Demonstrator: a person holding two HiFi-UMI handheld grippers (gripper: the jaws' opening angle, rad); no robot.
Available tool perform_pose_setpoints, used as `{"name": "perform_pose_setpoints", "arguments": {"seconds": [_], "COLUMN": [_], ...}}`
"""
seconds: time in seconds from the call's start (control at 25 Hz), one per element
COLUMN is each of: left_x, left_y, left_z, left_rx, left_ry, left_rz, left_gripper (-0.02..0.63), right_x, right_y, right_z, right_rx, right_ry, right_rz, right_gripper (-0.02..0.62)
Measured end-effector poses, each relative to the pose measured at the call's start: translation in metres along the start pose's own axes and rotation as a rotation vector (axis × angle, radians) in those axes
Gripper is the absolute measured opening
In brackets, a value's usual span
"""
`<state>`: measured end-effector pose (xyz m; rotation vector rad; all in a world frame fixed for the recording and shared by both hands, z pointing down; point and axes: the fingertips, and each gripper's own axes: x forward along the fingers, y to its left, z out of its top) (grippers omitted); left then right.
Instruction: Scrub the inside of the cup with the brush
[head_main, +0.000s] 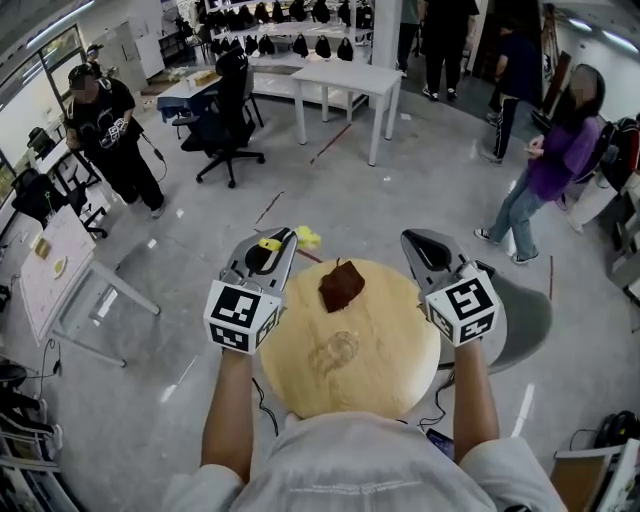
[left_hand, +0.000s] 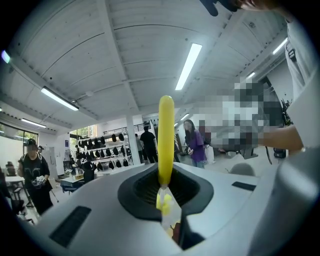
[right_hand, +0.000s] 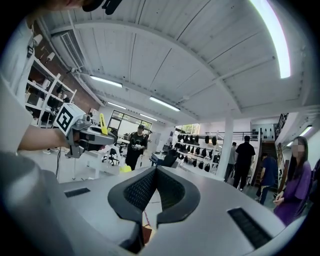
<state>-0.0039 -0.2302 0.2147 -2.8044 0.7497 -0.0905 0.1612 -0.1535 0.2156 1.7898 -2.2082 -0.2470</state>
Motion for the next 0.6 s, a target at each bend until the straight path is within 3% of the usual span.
{"name": "perform_pose_setpoints", "arguments": {"seconds": [0.6], "left_x": [-0.013], "left_y": [-0.001], "left_z": [-0.013], "left_rx": [0.007], "left_ry": [0.005], "left_rz": [0.003], "left_gripper": [0.044], "right_x": [0.008], "right_y": [0.019], "right_z": [-0.005], "right_rx": [0.0], "right_ry": [-0.015], "right_rz": [0.036], "right_gripper": [0.028]}}
